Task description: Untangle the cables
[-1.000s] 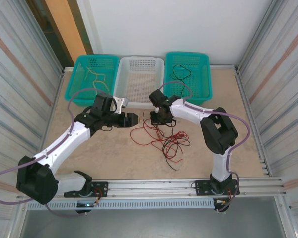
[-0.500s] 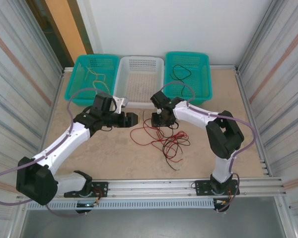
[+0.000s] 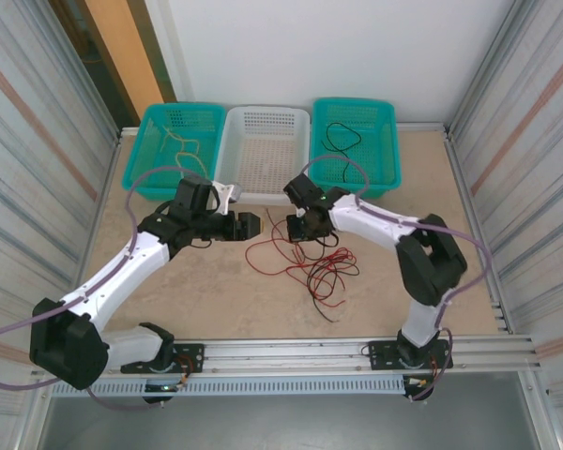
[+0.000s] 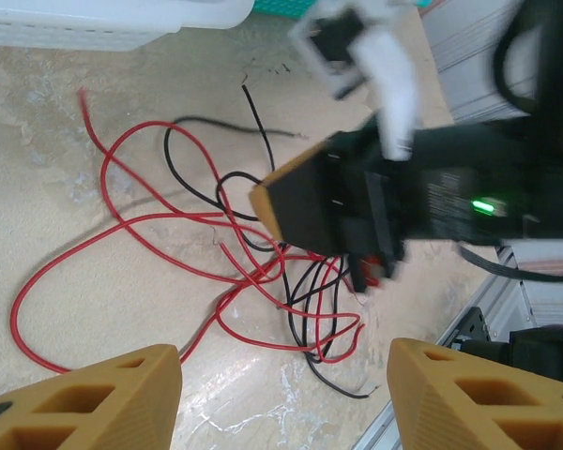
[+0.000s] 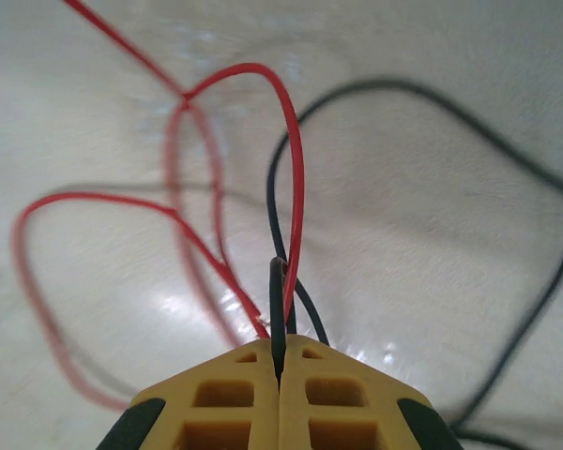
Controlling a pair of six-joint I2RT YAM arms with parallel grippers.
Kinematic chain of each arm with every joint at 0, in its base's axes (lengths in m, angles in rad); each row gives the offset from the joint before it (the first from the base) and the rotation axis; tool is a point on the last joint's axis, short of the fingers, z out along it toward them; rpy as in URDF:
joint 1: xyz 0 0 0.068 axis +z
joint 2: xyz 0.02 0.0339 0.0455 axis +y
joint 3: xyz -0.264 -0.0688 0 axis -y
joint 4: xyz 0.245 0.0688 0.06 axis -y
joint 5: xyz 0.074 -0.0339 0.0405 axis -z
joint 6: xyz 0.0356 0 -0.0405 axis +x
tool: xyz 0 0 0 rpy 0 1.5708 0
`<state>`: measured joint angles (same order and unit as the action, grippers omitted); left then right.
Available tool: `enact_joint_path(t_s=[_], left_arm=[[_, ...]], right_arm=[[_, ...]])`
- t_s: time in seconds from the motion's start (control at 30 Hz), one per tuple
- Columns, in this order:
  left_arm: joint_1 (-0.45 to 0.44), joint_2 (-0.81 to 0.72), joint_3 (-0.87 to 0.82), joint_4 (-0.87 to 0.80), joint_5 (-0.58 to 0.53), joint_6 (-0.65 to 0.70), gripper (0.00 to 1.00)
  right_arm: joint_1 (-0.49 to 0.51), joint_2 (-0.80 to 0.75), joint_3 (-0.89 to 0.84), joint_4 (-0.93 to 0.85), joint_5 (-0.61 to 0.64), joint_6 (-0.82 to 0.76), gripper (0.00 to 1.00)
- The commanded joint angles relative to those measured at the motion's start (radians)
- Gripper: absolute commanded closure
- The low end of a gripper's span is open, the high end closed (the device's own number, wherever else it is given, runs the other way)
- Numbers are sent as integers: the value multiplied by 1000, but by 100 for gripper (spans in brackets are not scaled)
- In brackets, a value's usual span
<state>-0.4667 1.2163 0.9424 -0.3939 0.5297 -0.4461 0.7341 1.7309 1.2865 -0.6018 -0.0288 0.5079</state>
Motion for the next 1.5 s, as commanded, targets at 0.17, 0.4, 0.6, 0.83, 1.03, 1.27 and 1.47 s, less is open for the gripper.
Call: enact_joint_path(t_s=[0.17, 0.4, 0.6, 0.83, 1.03, 1.27, 1.47], left_arm=[[-3, 52, 80, 66, 67, -16, 39], [-48, 100, 180, 120, 118, -15, 38], [-76, 121, 192, 125, 110, -2, 38], [-77, 129, 180, 86, 59, 3, 39], [-76, 132, 156, 89, 54, -1, 45], [-76, 115, 111, 105, 57, -14, 55], [-77, 96, 85, 114, 70, -15, 73]], right_arm=[[50, -368, -39, 127, -107, -77, 100], [52, -447, 1, 138, -134, -79, 100], [51, -499, -1, 193, -211, -70, 100], [49, -584, -1, 246, -276, -49, 100], [29, -668, -4, 293, -308, -21, 100], [-26, -737, -35, 331, -321, 19, 100], [-64, -790, -56, 332, -280, 39, 100]])
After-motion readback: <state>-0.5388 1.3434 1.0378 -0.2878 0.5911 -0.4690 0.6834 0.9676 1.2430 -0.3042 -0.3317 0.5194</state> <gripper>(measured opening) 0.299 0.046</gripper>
